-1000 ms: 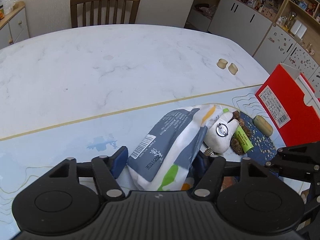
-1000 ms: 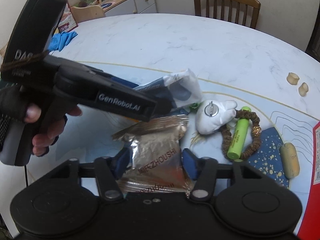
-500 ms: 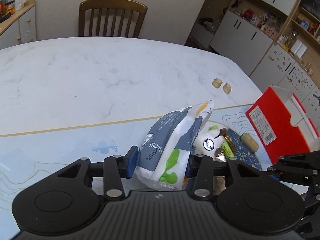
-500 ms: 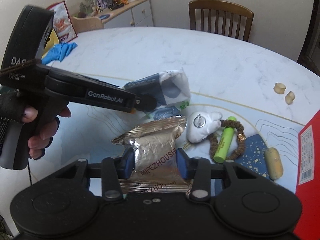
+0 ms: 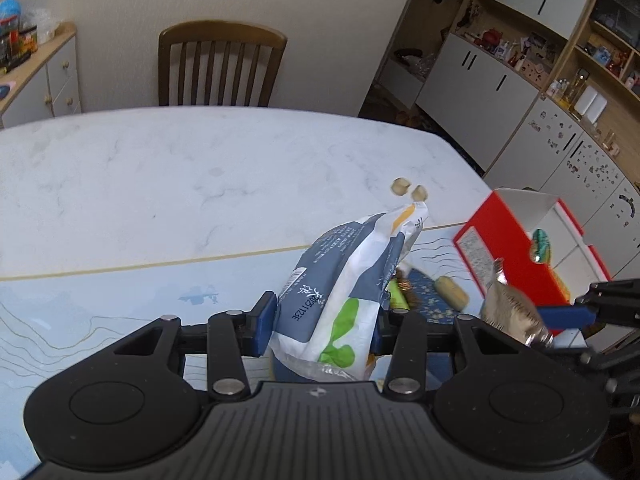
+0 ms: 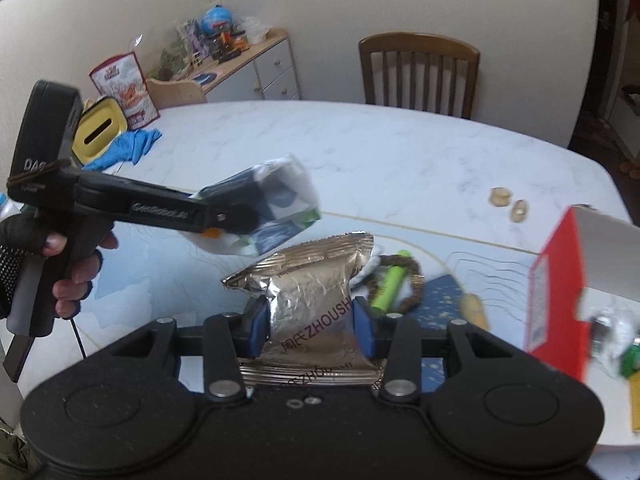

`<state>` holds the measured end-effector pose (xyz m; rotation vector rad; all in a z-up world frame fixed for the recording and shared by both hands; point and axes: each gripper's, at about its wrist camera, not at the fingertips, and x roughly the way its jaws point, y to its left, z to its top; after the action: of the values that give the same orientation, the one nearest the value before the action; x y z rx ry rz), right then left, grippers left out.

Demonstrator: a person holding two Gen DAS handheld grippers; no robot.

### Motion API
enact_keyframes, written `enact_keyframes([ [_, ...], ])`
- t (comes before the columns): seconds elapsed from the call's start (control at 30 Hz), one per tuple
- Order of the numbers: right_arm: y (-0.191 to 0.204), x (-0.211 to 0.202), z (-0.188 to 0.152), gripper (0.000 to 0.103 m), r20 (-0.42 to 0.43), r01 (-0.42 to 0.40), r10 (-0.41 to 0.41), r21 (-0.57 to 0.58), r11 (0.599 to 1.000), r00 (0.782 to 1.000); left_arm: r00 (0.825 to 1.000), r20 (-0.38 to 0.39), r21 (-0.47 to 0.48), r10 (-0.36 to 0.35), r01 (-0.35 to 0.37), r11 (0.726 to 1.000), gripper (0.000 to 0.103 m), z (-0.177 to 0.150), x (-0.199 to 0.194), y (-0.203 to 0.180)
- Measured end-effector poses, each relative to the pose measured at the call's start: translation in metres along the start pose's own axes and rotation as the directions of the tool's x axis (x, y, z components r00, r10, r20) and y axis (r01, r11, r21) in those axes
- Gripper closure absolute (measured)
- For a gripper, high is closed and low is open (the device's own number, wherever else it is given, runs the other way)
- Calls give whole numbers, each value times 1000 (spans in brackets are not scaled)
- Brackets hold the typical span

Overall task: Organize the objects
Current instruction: 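Carry both bags over the red box and lower them inside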

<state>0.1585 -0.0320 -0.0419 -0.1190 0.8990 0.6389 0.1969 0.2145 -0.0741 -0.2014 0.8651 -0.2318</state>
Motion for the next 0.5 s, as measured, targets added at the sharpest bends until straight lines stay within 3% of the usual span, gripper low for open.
enact_keyframes([
  [0.3,-60,-57,-6,61,45,43,-46,76,996,998,1000,20,41,-24,23,999,60,8,-25,-58],
  [0.5,-100,-85,-12,61,65,74,-82,111,991,994,998,15,82,-56,55,995,60,15,-20,-111],
])
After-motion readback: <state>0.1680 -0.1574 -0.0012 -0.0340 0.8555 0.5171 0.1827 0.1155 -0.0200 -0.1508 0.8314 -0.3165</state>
